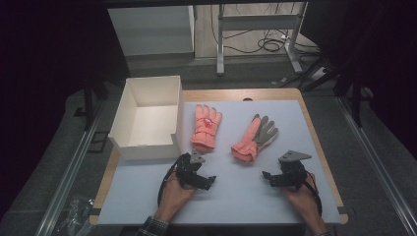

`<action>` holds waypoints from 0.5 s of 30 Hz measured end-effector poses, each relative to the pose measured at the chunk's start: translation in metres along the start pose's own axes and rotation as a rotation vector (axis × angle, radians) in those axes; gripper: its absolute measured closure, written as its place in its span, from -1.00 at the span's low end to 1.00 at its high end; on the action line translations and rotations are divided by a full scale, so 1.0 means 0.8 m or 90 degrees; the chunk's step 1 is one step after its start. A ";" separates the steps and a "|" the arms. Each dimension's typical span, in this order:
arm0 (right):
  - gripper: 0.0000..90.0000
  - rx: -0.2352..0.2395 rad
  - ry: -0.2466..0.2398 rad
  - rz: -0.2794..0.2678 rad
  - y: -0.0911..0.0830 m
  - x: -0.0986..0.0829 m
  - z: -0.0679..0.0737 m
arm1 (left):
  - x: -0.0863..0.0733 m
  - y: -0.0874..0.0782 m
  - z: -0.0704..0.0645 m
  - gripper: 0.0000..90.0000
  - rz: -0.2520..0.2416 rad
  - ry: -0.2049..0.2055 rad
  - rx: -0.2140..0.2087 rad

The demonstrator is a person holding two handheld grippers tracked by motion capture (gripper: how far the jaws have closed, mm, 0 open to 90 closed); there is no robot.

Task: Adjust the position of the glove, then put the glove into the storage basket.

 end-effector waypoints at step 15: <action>-0.70 0.001 -0.002 0.009 0.000 0.000 0.000 | 0.000 0.000 0.001 -1.00 0.002 0.004 0.000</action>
Point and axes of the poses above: each handheld gripper's, and its own axes: y roughly forward along the jaws, x roughly out of its top, z roughly to its left, the point moved 8 cm from there along y, roughly forward along the jaws, and after that the axes turned 10 degrees about -x, right-handed, at the moved point
